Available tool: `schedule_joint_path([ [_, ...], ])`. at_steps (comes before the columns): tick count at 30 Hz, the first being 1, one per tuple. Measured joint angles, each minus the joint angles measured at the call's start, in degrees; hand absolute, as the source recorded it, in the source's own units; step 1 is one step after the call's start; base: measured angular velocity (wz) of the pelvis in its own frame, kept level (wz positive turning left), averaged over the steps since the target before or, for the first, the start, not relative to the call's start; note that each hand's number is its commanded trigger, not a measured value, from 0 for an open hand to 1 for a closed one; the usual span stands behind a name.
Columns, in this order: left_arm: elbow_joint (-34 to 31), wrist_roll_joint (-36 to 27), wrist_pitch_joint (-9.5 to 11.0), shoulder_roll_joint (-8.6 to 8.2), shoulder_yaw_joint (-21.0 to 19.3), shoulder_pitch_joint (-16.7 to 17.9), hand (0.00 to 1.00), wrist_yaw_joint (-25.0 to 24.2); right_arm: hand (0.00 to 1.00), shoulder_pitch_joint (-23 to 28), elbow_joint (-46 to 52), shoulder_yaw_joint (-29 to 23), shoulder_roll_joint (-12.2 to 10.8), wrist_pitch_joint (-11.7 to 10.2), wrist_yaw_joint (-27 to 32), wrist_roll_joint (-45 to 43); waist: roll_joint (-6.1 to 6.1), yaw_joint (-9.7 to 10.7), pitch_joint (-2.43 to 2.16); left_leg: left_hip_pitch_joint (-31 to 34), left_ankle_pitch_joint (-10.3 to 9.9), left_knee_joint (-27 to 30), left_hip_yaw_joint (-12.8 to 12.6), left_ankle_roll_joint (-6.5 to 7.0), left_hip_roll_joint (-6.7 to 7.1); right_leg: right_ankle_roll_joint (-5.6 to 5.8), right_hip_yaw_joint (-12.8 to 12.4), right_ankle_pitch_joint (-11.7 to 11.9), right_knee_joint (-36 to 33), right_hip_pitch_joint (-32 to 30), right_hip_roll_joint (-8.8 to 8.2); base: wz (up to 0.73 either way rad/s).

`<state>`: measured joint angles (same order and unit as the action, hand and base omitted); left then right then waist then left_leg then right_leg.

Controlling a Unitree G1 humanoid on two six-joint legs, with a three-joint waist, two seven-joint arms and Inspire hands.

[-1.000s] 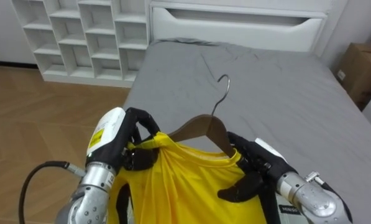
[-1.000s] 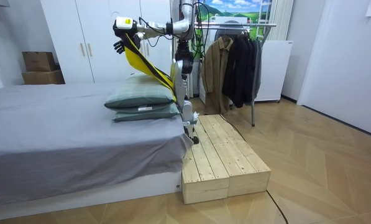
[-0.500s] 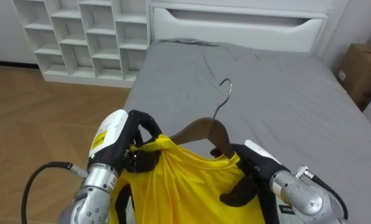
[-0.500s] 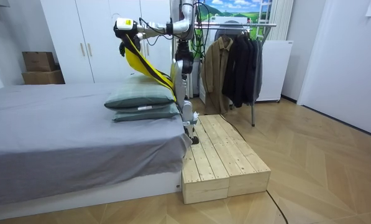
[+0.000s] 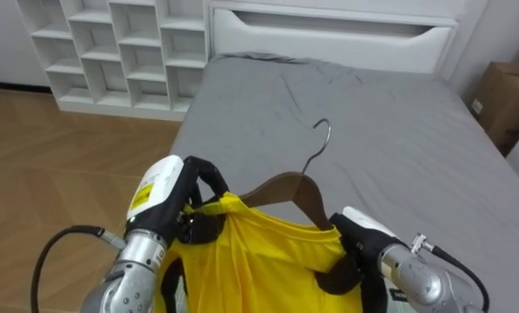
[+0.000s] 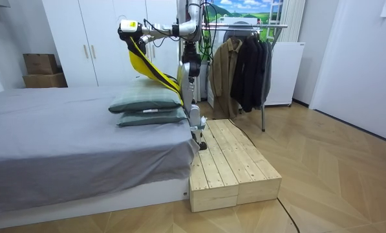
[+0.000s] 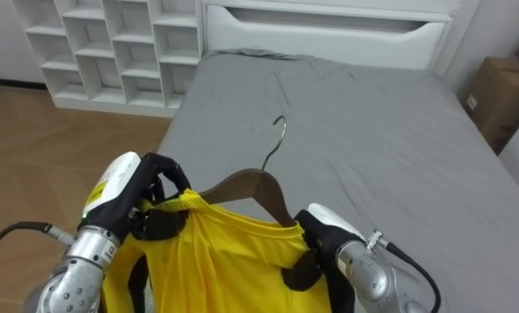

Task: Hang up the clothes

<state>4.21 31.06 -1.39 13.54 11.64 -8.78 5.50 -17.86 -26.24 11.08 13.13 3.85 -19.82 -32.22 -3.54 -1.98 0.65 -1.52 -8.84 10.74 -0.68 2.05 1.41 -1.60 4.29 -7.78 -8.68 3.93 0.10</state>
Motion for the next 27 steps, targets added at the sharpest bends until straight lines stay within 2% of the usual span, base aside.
schedule_joint_path([
  [21,0.0,0.0,0.0,-0.02,0.1,0.0,1.0,0.0,1.0,0.9,0.1,0.1,0.0,0.0,0.9,1.4,0.03,0.1,-0.03,-0.1,0.0,0.0,0.0,0.03,-0.04,-0.01,0.0,0.0,-0.1,0.0,0.07,0.0],
  [23,0.0,0.0,0.0,-0.03,0.1,0.1,0.79,0.0,1.0,0.9,0.0,0.1,0.0,0.0,0.9,1.4,0.08,0.1,-0.05,-0.1,0.0,0.0,0.1,0.03,-0.07,-0.02,0.0,0.0,-0.1,0.1,0.05,0.0],
  [25,0.0,-0.1,0.0,-0.03,0.1,0.2,0.0,0.0,1.0,1.0,0.0,0.1,0.0,0.0,0.9,1.3,0.15,0.2,-0.04,-0.2,0.0,0.0,0.1,0.03,-0.17,-0.02,0.0,0.0,-0.1,0.2,0.06,0.0],
  [27,0.0,-0.2,0.0,-0.05,0.1,0.3,0.0,0.0,1.0,1.0,0.1,0.1,0.0,0.0,0.9,1.2,0.25,0.2,-0.02,-0.2,0.0,0.0,0.1,0.03,-0.15,-0.02,0.1,0.0,-0.1,0.2,0.06,0.0],
])
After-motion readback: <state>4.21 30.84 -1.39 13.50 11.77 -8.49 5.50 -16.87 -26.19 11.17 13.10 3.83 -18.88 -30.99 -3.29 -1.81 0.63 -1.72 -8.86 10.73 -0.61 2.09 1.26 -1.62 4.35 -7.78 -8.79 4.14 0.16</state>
